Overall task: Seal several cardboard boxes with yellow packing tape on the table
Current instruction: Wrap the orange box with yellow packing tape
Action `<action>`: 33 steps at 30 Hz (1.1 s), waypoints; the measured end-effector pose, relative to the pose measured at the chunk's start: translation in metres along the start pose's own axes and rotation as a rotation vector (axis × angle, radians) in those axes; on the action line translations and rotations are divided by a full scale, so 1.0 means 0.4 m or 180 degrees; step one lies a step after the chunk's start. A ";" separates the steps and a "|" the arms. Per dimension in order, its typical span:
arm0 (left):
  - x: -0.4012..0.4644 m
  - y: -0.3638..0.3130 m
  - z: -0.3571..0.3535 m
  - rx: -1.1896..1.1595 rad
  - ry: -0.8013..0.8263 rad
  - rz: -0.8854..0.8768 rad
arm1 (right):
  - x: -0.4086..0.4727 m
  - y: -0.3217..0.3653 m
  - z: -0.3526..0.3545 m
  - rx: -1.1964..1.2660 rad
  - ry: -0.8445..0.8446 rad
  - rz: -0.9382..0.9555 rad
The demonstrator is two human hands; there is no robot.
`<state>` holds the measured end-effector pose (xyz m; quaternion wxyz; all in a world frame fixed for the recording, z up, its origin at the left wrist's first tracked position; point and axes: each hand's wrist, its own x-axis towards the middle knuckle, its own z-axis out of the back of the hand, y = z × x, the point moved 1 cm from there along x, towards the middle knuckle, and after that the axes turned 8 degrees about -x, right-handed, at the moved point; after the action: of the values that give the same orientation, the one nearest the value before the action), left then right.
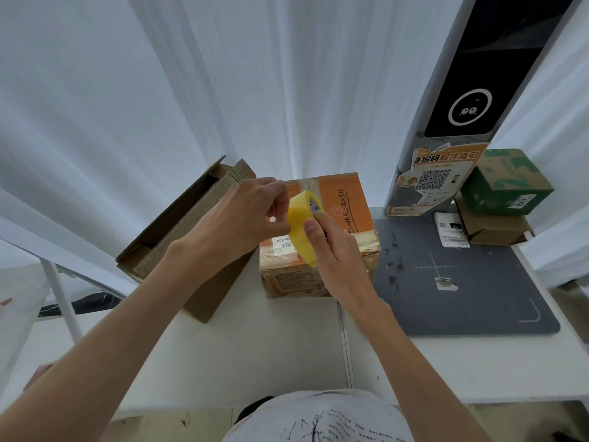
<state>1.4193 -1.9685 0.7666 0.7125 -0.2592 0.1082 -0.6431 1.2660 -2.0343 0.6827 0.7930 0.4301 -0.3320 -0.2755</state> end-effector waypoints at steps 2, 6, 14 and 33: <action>-0.001 0.003 -0.002 -0.0192 -0.0143 -0.0014 | 0.007 0.006 0.008 -0.0012 -0.0061 0.0043; -0.015 0.001 -0.007 -0.0814 -0.0412 0.0065 | 0.014 0.009 0.028 0.0093 -0.0114 0.0010; -0.023 0.004 0.007 -0.0925 -0.0656 0.0085 | 0.007 0.015 0.024 0.0068 0.0018 0.0022; -0.010 0.014 -0.028 0.0453 -0.0256 -0.0844 | 0.009 0.012 0.041 -0.0071 0.0791 -0.0435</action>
<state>1.4181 -1.9671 0.7537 0.6416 -0.2456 -0.0014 -0.7267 1.2563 -2.0429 0.6945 0.8121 0.4737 -0.1982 -0.2772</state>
